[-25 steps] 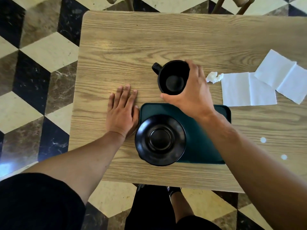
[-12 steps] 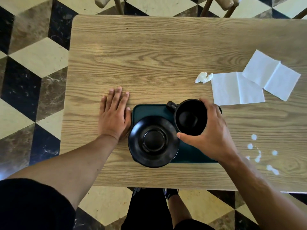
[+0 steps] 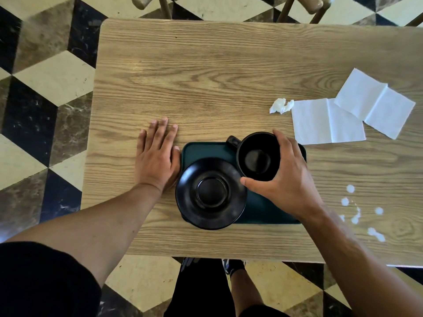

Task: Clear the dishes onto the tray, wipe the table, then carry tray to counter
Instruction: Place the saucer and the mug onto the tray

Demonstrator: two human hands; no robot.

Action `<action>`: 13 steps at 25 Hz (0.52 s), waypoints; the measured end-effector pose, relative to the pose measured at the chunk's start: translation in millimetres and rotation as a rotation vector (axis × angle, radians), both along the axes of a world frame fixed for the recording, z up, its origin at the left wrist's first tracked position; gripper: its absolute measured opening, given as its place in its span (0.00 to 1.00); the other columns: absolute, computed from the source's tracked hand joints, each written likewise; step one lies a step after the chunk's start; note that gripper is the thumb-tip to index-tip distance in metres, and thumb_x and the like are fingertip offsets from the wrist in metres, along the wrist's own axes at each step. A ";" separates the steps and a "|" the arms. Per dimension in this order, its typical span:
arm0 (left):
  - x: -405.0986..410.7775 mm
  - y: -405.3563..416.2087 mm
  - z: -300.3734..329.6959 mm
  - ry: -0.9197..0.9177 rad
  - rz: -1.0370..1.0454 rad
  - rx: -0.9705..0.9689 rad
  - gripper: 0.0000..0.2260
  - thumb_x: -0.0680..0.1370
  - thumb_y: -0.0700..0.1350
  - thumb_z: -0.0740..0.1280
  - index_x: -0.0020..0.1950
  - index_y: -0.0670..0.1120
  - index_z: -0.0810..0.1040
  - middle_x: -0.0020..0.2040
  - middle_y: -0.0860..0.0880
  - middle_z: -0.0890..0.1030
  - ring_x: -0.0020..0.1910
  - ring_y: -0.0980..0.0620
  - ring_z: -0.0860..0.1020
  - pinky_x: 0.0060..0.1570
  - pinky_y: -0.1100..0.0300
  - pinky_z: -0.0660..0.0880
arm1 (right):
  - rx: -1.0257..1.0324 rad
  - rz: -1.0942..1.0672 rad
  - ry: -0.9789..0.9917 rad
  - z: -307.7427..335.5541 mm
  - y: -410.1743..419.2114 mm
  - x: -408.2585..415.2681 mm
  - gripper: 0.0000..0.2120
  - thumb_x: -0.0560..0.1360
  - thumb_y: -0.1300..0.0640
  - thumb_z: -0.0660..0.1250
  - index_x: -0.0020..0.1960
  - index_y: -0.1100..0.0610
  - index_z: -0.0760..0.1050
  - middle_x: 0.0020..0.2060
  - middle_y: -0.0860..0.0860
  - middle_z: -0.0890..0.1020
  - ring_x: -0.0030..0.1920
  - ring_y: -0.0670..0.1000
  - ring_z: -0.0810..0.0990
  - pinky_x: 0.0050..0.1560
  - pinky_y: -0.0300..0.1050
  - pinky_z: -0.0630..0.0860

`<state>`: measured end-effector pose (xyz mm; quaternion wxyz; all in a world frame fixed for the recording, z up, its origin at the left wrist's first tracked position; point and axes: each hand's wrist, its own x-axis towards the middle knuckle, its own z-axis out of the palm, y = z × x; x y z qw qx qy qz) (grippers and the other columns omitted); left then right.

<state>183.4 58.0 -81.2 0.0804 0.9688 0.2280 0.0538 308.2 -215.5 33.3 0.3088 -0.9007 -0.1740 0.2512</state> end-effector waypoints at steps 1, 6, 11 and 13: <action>0.3 0.2 0.4 0.001 -0.001 -0.001 0.26 0.81 0.50 0.55 0.79 0.47 0.69 0.81 0.43 0.65 0.81 0.40 0.61 0.79 0.39 0.58 | -0.001 0.003 0.003 0.2 0.6 1.0 0.57 0.61 0.39 0.80 0.80 0.49 0.52 0.74 0.44 0.63 0.73 0.43 0.63 0.65 0.36 0.61; 1.0 -0.5 1.3 0.003 -0.001 -0.002 0.25 0.82 0.50 0.55 0.79 0.47 0.69 0.81 0.43 0.65 0.81 0.41 0.61 0.79 0.40 0.58 | -0.020 0.041 0.029 1.8 3.2 5.0 0.59 0.61 0.37 0.80 0.81 0.48 0.49 0.76 0.42 0.60 0.74 0.43 0.61 0.65 0.38 0.61; -1.0 1.4 1.6 0.005 -0.014 0.010 0.25 0.82 0.51 0.53 0.79 0.46 0.68 0.81 0.43 0.65 0.81 0.40 0.61 0.79 0.40 0.57 | 0.057 -0.008 0.074 4.9 -3.2 14.0 0.43 0.72 0.33 0.68 0.79 0.47 0.55 0.75 0.42 0.63 0.73 0.40 0.64 0.66 0.40 0.65; -0.5 0.8 2.1 -0.003 -0.014 0.005 0.25 0.82 0.51 0.53 0.79 0.45 0.68 0.81 0.42 0.65 0.81 0.40 0.61 0.79 0.40 0.57 | 0.145 -0.227 -0.061 0.0 -12.4 28.1 0.24 0.78 0.41 0.66 0.71 0.48 0.70 0.66 0.44 0.74 0.61 0.38 0.77 0.61 0.40 0.74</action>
